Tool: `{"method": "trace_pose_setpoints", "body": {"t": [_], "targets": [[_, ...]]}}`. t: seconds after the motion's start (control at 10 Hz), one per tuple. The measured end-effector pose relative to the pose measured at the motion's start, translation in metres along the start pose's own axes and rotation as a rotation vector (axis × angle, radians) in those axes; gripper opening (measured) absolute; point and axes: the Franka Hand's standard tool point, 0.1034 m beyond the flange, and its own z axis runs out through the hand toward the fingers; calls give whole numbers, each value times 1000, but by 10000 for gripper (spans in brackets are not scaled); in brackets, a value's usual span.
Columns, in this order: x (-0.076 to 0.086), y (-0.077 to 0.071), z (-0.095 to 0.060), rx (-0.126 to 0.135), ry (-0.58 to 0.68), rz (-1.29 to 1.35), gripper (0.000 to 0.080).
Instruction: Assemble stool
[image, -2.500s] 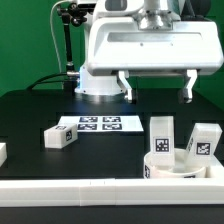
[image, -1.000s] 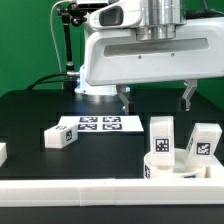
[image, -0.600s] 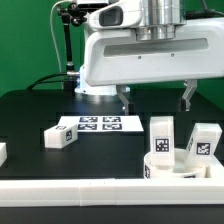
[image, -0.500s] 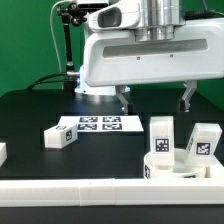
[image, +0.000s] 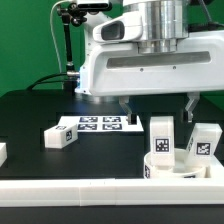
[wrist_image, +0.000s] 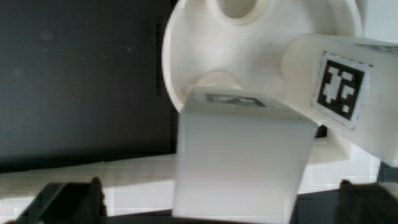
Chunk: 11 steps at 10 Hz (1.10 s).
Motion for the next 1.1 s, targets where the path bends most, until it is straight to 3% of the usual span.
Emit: {"method": "trace_pose_setpoints", "body": {"t": [0.4,0.5,0.6,0.7,0.8,1.1], "targets": [[3,1,9,-4,-3,-2,649],[3,1,10,-4,-4,-2,525],[3,1,10,-4,-4,-3,525],[3,0,10,-3,-4,8,390],[3,0,10,-3,-4,17,340],[3,-1,10,2,-5,133,340]]}}
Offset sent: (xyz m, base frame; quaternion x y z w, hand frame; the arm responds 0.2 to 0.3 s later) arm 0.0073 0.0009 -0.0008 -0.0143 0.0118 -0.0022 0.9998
